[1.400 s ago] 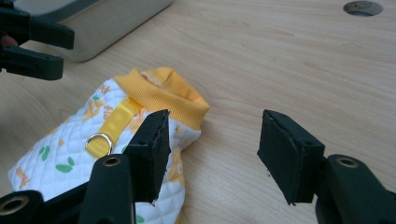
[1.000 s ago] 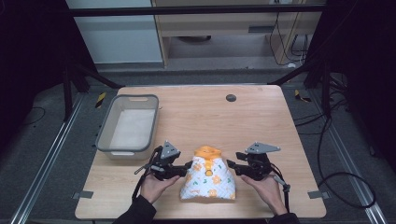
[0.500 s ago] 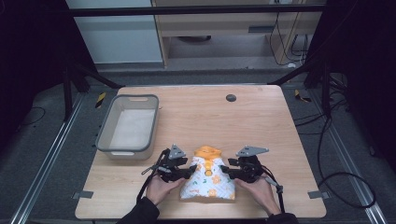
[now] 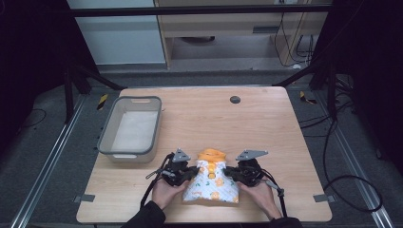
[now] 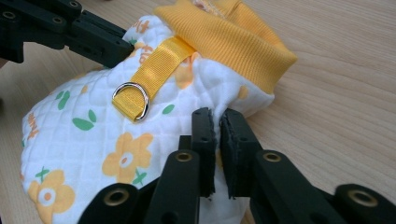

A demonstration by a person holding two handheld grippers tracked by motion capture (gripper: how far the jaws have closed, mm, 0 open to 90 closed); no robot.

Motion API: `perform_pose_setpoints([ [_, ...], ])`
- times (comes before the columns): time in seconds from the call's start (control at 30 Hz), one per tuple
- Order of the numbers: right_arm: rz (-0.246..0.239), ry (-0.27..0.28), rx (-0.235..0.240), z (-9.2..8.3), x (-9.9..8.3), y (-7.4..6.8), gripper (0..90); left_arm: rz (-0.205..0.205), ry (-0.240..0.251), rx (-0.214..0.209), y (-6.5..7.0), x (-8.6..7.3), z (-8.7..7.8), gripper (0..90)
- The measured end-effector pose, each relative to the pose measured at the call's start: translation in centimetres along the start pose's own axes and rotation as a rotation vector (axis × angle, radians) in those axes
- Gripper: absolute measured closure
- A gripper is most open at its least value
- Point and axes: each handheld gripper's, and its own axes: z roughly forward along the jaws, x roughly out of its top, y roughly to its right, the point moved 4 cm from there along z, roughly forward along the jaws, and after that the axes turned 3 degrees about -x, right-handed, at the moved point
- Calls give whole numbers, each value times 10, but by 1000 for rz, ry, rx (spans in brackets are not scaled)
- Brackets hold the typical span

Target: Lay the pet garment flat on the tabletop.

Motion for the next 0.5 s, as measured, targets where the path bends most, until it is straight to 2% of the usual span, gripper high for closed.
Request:
perform_pose_setpoints([
  [0.2,-5,30,-13,-7,3,0,884,6,32,-17,4,4,-10,878],
  [0.27,-14,59,-27,-13,5,0,884,14,56,-21,7,8,-17,878],
  [0.5,-30,158,-20,-40,15,-4,884,65,131,-30,22,23,-41,879],
])
